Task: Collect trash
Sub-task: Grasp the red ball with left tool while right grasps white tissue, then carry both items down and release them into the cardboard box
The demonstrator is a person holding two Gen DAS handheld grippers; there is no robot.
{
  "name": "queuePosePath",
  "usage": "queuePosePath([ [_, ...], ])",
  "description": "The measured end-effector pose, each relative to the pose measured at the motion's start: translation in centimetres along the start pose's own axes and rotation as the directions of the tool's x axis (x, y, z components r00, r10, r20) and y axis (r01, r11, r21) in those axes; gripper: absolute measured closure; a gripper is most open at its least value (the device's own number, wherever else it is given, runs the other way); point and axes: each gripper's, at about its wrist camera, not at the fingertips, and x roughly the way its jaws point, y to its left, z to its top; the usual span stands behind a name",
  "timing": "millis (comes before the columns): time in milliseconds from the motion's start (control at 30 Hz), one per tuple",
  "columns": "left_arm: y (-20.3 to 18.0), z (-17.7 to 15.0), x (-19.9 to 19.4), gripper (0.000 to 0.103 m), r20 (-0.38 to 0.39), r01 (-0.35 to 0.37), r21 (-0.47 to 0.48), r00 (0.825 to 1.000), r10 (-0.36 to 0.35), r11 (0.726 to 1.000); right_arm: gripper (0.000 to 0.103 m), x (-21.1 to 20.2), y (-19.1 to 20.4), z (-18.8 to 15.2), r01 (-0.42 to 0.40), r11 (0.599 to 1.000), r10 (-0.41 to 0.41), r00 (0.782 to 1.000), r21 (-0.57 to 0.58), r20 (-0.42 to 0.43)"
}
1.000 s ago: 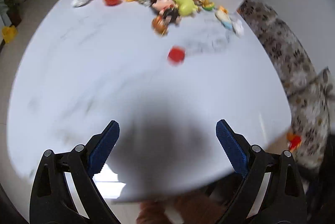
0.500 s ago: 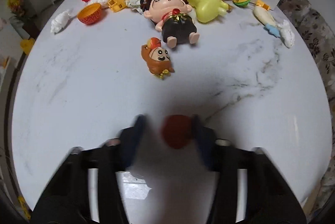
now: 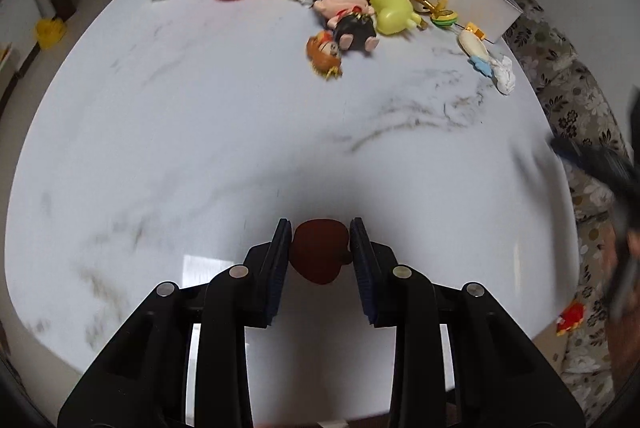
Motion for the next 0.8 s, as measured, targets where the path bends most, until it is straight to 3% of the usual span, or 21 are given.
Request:
queuePosePath([
  [133,1.3,-2.7,-1.2,0.073,-0.019,-0.025,-0.072,1.0,0.024,0.997,0.041,4.6,-1.3,6.4,0.076,0.997,-0.075,0.997,0.014,-0.02],
  [233,2.7,-4.1,-2.1,0.073,-0.028,-0.054,-0.126,0.998,0.051,0.991,0.043,7.3,-1.9,9.0,0.139,0.99,-0.139,0.99,0.005,-0.038],
  [300,3.8,-5.1,-2.7,0.073,-0.031,-0.067,-0.169,0.998,0.063,0.983,0.055,8.9,-2.7,10.0,0.15,0.988,-0.148,0.986,0.023,-0.073],
  [333,4.2,-5.3,-2.9,0.073,-0.032,-0.07,-0.184,0.997,0.065,0.98,0.071,8.8,-2.7,10.3,0.155,0.988,-0.154,0.987,0.016,-0.052],
  [367,4.7,-5.7,-3.2,0.073,-0.029,-0.081,-0.199,0.997,0.076,0.977,0.072,9.0,-2.9,10.5,0.135,0.991,-0.133,0.989,0.017,-0.066],
  [533,5.9,-6.3,-4.3,0.073,-0.015,-0.078,-0.224,0.997,0.077,0.972,0.074,6.5,-3.1,9.1,0.083,0.997,-0.082,0.995,0.005,-0.048],
  [700,6.0,-6.0,-4.8,0.073,-0.007,-0.057,-0.178,0.998,0.057,0.982,0.074,0.5,-1.3,4.8,-0.019,0.999,0.019,1.0,-0.044,0.002],
  [800,6.0,-6.3,-5.4,0.073,-0.002,-0.053,-0.128,0.999,0.053,0.99,0.074,-3.3,1.8,0.9,-0.058,0.99,0.061,0.998,-0.128,0.017],
])
